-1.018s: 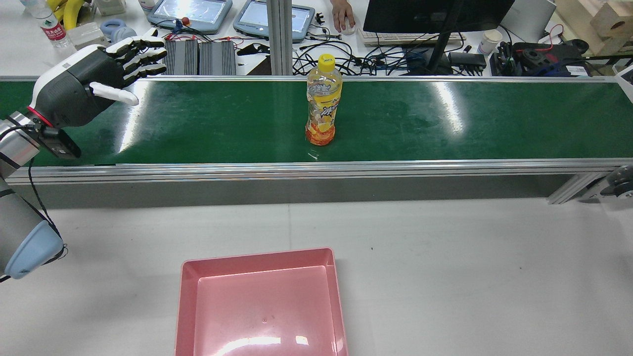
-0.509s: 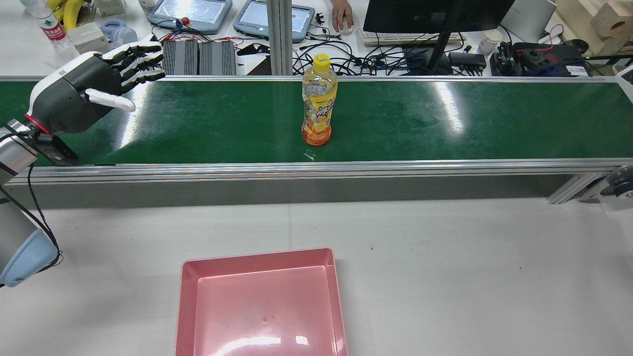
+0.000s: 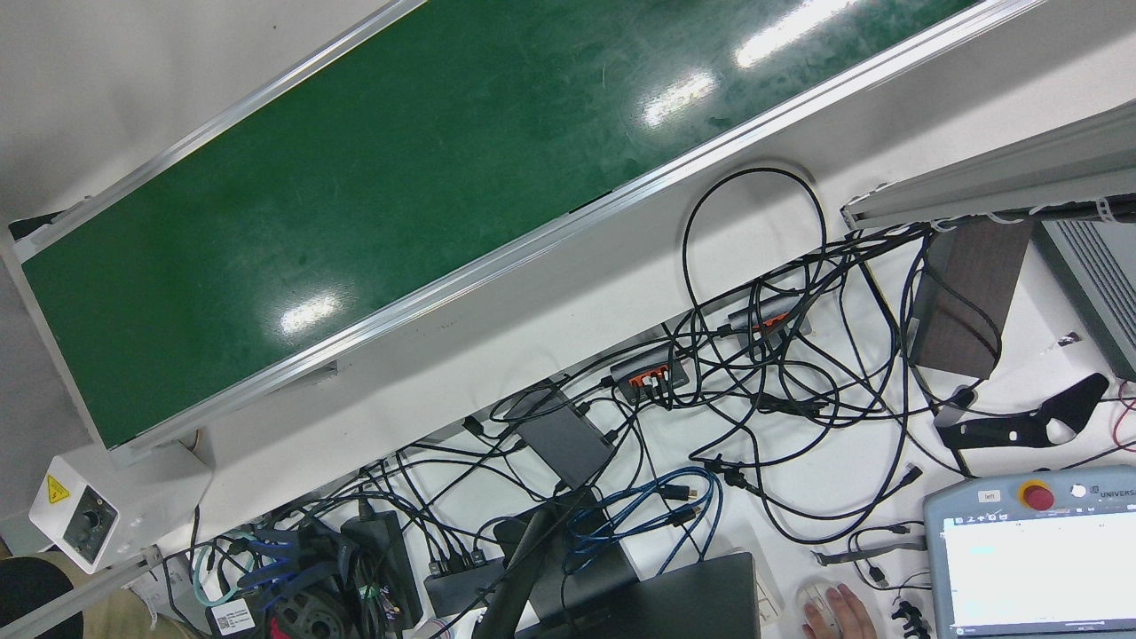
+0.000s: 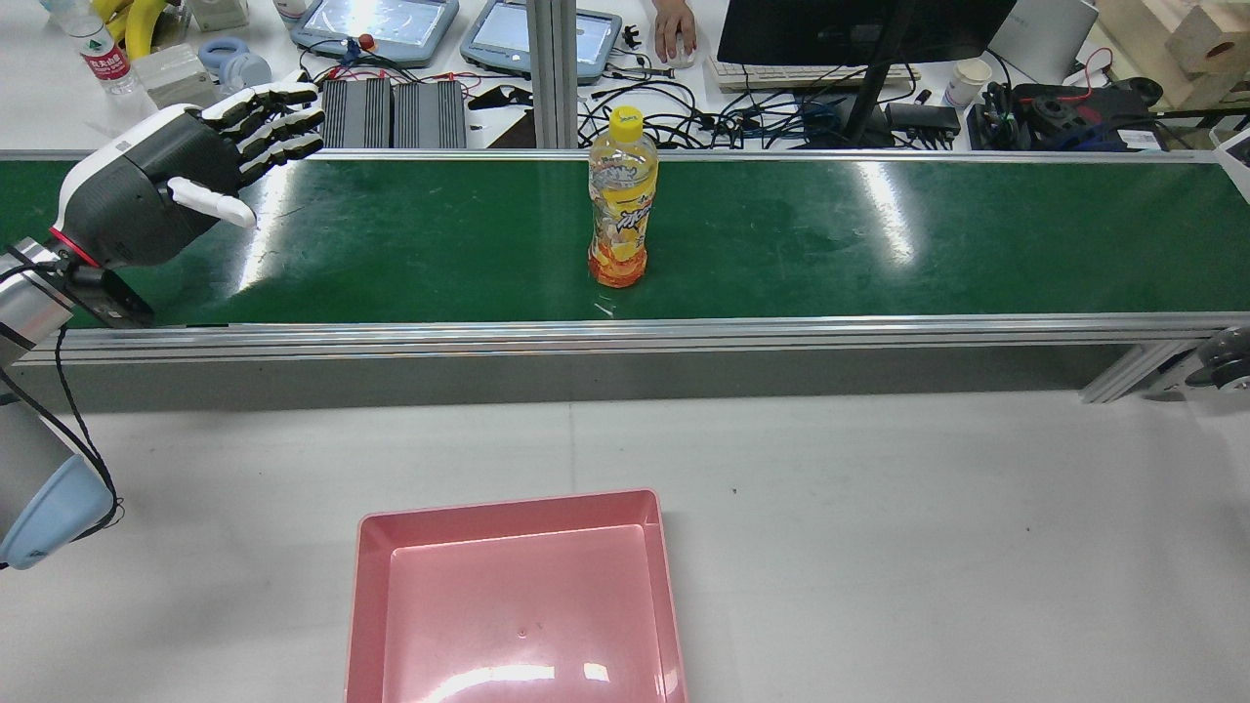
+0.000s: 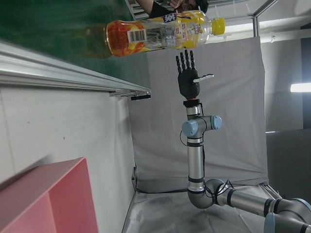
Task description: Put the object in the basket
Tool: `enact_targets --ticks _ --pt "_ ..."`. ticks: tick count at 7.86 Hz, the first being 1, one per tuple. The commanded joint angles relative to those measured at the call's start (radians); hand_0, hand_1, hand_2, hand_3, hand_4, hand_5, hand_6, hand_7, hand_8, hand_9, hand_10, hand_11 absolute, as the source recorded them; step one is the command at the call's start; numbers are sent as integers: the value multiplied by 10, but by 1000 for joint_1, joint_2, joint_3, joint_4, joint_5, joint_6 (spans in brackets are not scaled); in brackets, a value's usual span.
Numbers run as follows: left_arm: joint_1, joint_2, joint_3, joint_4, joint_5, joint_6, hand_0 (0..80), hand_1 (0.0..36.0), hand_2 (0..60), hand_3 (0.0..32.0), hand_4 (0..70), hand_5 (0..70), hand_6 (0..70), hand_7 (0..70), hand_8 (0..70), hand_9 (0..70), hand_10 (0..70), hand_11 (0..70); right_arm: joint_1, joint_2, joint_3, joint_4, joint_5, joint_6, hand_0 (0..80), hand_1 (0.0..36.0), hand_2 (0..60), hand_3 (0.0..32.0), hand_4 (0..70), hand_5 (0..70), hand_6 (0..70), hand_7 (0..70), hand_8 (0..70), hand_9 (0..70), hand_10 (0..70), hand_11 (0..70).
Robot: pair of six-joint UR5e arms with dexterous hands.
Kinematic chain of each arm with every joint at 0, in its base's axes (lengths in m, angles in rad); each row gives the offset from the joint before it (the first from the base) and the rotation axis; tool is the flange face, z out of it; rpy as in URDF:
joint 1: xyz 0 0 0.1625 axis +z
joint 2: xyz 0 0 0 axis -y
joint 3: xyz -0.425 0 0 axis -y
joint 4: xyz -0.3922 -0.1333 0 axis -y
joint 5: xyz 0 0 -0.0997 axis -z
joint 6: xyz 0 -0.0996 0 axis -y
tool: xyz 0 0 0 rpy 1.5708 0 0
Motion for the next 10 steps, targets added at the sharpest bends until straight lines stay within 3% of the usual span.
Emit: enact_targets --ticks 1,7,10 --pt "0 0 -1 13 0 10 537 99 0 54 127 244 7 8 100 104 78 126 0 0 1 0 0 -1 0 0 0 0 0 0 0 0 0 0 0 0" --pt "0 0 0 30 0 15 536 103 0 42 134 242 13 12 102 105 81 131 2 0 1 0 0 0 0 0 0 0 0 0 0 0 0 0 0 0" --pt "2 -9 -4 35 -2 57 523 101 0 36 139 260 14 14 103 108 88 141 0 0 1 0 0 -1 0 0 0 0 0 0 0 0 0 0 0 0"
